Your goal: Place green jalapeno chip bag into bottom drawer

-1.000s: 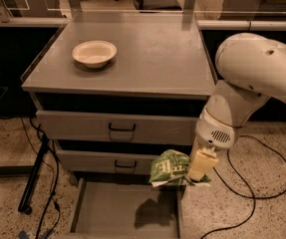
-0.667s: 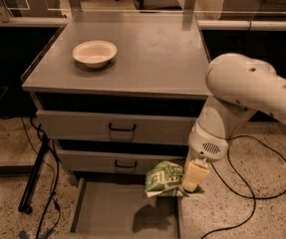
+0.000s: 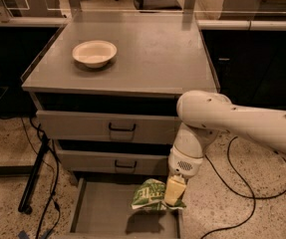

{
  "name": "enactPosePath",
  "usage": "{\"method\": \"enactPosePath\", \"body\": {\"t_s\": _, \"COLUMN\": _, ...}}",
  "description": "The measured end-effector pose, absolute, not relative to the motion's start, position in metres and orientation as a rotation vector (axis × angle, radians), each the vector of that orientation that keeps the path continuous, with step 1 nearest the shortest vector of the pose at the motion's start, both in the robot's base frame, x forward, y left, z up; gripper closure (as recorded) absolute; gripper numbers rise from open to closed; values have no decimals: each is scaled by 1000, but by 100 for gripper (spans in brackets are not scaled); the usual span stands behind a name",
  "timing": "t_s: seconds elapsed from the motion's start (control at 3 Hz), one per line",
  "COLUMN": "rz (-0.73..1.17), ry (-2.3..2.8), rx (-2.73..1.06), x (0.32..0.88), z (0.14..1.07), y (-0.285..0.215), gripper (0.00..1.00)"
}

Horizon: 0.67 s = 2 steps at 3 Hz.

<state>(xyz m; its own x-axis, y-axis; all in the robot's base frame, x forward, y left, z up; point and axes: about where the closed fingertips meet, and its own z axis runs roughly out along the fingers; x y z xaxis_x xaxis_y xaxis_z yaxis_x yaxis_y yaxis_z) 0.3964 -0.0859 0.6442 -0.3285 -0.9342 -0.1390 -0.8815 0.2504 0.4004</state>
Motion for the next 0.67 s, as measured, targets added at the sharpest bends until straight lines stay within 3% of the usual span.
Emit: {"method": "enactPosePath", "body": {"t_s": 0.67, "rz": -682, "ry": -2508, "rx": 1568, "x": 417, "z": 568, "y": -54, "gripper": 100}}
